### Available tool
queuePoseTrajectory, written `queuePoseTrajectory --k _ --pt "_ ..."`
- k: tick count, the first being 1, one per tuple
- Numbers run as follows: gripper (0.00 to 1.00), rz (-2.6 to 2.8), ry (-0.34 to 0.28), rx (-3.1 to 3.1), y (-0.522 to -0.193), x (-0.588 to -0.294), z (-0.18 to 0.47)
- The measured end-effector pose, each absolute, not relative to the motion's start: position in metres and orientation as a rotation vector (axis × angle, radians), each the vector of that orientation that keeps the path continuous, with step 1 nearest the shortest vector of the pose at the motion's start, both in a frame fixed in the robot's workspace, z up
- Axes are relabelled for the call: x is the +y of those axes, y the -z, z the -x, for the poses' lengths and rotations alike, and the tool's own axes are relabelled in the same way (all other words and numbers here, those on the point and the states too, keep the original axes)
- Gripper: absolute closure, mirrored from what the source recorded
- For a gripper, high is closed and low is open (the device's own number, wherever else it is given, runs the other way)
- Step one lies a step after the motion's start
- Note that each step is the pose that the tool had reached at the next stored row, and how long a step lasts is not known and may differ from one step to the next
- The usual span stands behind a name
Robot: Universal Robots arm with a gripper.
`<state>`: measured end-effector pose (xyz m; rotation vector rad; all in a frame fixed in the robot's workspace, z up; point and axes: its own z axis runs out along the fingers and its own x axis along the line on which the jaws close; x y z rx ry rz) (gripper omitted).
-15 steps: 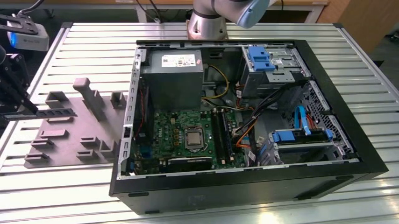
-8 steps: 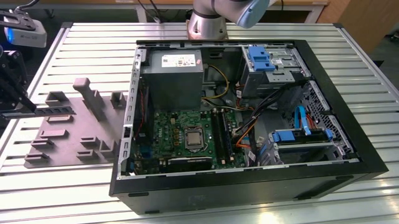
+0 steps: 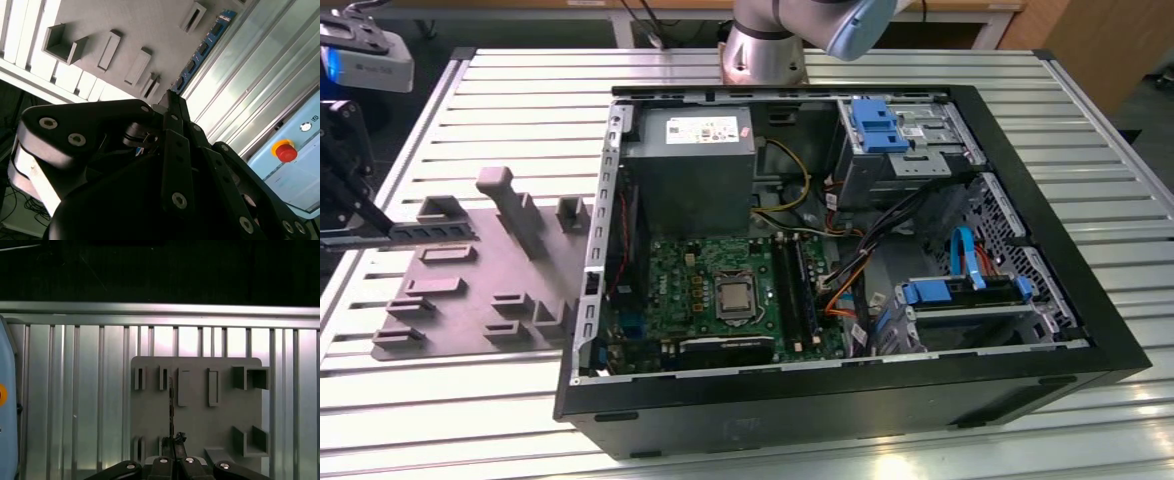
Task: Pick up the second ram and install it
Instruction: 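Pick up the second ram and move it above second insertion slot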
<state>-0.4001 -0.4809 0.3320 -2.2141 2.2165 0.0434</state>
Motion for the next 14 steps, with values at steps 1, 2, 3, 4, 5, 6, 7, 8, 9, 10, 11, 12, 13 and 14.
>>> queuePoseTrajectory --k 1,2,3,4,5,6,7,8,9,10,11,12,13,14 --pt "0.89 2.214 -0.043 2.216 -0.333 -0.481 0.400" --pt "0.89 2.214 -0.043 2.216 -0.334 -0.481 0.400" --pt "0.89 2.213 -0.042 2.216 -0.335 -0.481 0.400" --pt "0.89 2.213 -0.042 2.216 -0.336 -0.481 0.400" --pt "0.89 2.213 -0.041 2.216 -0.337 -0.481 0.400" --pt "0.89 2.213 -0.041 2.215 -0.337 -0.481 0.400" --pt "0.89 2.213 -0.040 2.215 -0.338 -0.481 0.400" --pt "0.89 2.212 -0.040 2.215 -0.339 -0.481 0.400" --pt "0.89 2.212 -0.039 2.215 -0.340 -0.481 0.400" --pt "0.89 2.212 -0.039 2.215 -0.341 -0.481 0.400" --pt "0.89 2.212 -0.038 2.214 -0.342 -0.481 0.400" --pt "0.89 2.212 -0.038 2.214 -0.343 -0.481 0.400" --pt "0.89 2.212 -0.038 2.214 -0.344 -0.481 0.400" --pt "0.89 2.211 -0.037 2.214 -0.344 -0.481 0.400"
